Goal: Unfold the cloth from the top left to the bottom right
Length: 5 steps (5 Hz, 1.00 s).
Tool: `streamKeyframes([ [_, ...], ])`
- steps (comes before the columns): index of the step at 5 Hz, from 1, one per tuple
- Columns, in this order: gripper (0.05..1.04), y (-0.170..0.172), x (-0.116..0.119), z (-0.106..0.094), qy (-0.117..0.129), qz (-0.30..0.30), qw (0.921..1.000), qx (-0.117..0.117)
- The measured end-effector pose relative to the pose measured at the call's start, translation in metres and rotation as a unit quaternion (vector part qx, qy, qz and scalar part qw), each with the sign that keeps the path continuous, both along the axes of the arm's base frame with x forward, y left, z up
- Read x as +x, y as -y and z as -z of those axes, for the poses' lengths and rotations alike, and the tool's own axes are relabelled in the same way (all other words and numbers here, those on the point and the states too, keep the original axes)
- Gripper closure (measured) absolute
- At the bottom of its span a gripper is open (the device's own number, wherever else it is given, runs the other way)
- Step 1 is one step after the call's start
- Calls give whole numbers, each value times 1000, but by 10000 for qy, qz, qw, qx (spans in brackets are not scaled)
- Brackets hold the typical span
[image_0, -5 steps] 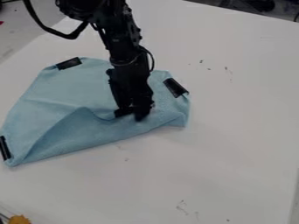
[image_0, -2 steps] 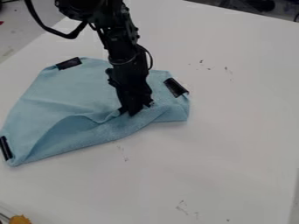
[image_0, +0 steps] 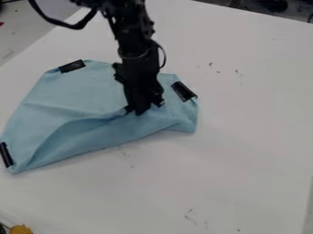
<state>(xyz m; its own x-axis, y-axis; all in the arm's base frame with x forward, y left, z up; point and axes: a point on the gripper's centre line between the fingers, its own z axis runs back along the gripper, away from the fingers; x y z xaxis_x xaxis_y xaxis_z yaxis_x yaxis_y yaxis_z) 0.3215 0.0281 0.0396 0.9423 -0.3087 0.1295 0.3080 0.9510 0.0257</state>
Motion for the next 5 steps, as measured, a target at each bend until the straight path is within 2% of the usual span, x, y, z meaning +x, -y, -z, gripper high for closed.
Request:
streamKeyframes([
  [1,999,16,-12,-12,131,-282,9995,104],
  [2,971,29,-30,-10,252,-593,9979,11],
  [3,801,39,-46,-3,278,-886,9955,-208],
  [4,518,55,-66,6,204,-1195,9902,-686],
  [5,215,72,-78,8,71,-1258,9858,-1114],
])
